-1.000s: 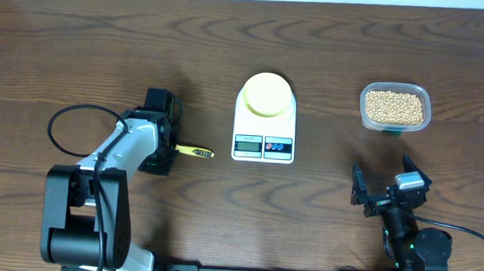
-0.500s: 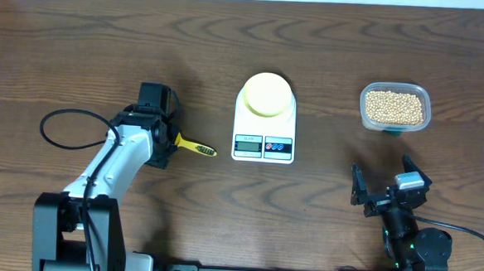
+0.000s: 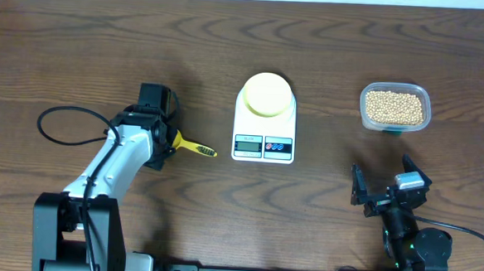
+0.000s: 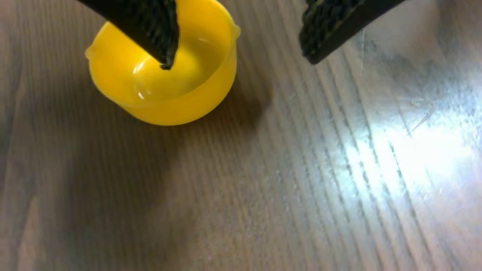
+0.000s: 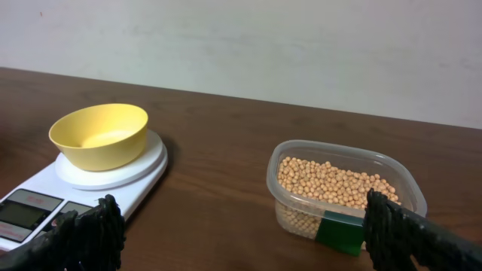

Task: Scoop item into bowl and weigh 50g on scale
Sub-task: 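Lift the scoop with the left gripper and pull it toward the robot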

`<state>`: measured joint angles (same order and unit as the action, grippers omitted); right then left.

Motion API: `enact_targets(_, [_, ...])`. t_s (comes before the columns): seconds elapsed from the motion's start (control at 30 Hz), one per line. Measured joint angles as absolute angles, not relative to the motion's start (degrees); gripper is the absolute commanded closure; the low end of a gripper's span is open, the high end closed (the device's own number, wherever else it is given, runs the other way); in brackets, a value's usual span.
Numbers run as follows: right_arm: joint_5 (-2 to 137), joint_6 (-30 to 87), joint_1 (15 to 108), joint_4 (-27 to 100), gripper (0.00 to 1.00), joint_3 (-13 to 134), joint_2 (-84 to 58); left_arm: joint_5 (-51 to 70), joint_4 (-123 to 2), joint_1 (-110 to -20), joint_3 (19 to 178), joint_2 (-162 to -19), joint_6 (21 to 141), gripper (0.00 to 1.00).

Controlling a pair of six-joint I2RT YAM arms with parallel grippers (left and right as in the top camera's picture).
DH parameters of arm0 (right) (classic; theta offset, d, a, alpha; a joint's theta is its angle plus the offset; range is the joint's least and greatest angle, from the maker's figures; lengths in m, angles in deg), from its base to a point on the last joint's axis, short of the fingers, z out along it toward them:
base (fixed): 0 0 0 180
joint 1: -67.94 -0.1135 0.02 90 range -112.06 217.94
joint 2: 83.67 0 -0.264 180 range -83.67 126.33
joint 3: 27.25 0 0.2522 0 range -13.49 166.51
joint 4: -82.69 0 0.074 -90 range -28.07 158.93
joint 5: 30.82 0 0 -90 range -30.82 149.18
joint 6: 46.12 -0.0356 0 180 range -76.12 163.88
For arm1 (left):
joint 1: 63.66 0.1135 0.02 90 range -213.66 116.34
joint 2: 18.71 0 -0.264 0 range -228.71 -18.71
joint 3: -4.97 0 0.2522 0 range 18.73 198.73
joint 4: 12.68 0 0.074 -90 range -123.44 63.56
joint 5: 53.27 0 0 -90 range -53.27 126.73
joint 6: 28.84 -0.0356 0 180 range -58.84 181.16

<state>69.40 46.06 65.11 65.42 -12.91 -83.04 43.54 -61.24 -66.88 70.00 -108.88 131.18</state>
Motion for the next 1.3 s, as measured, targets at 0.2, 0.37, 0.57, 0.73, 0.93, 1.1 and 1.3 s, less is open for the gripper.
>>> enact_targets(0.2, [69.4,46.1,65.1,65.4,0.01,-12.9,-83.0,43.8,-60.6,-66.9,70.0,-108.9,129.8,0.51])
enact_targets(0.37, [69.4,46.1,65.1,65.4,0.01,-12.9,-83.0,44.0,-59.9,-66.9,70.0,-109.0,128.8,0.51])
enact_targets(0.57, [69.4,46.1,65.1,65.4,0.01,-12.9,-83.0,44.0,-59.3,-66.9,70.0,-110.9,128.6,0.59])
enact_targets(0.73, [69.4,46.1,65.1,65.4,0.01,-12.9,-83.0,44.0,-59.1,-66.9,70.0,-113.4,128.2,0.61])
enact_targets(0.93, [69.4,46.1,65.1,65.4,0.01,-12.9,-83.0,44.0,-58.2,-66.9,70.0,-113.8,128.2,0.68])
enact_targets(1.1, [69.4,46.1,65.1,65.4,0.01,-12.9,-83.0,44.0,-58.0,-66.9,70.0,-113.8,128.2,0.74])
enact_targets(1.3, [69.4,46.1,65.1,65.4,0.01,-12.9,-83.0,44.0,-57.3,-66.9,70.0,-113.8,128.2,0.75])
